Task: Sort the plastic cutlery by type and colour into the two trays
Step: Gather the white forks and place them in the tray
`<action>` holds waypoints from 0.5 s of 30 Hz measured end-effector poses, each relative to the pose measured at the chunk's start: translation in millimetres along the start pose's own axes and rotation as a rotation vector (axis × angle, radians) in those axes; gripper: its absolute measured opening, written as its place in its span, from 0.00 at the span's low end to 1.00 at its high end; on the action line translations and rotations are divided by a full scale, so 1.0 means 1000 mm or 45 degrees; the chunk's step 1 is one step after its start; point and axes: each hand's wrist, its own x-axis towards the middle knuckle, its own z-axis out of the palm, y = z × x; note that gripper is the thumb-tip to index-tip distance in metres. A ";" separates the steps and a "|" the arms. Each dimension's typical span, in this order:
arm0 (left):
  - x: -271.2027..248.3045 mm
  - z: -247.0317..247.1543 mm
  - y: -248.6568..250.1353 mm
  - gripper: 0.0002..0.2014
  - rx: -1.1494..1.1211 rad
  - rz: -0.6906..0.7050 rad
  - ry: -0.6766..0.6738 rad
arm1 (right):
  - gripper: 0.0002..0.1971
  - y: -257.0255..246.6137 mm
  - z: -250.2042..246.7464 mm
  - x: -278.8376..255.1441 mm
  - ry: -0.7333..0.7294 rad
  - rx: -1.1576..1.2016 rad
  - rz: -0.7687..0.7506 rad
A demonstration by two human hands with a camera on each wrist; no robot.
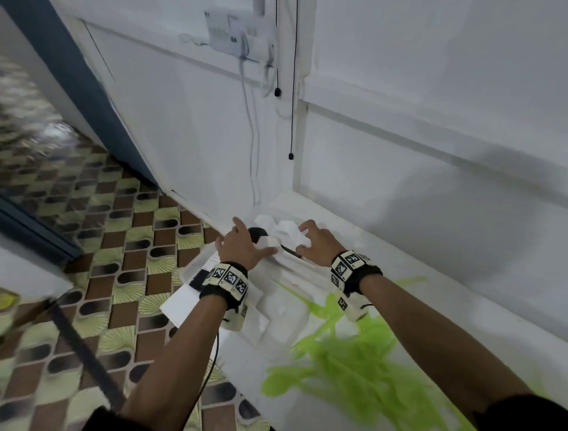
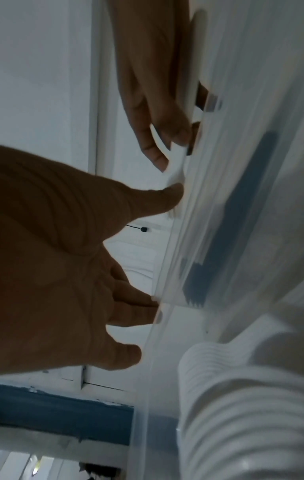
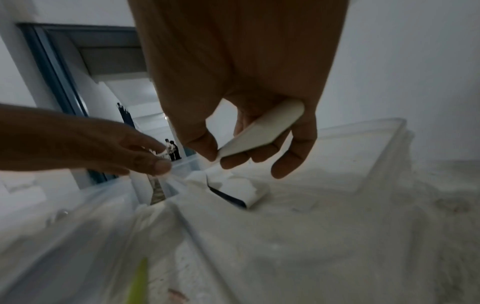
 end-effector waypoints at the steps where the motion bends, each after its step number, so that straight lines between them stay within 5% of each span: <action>1: 0.000 -0.001 -0.001 0.66 0.001 0.005 -0.003 | 0.26 0.000 0.001 0.006 -0.022 -0.010 0.003; 15: 0.006 -0.012 -0.003 0.63 -0.042 -0.042 -0.044 | 0.24 0.002 0.016 0.035 -0.113 -0.203 -0.115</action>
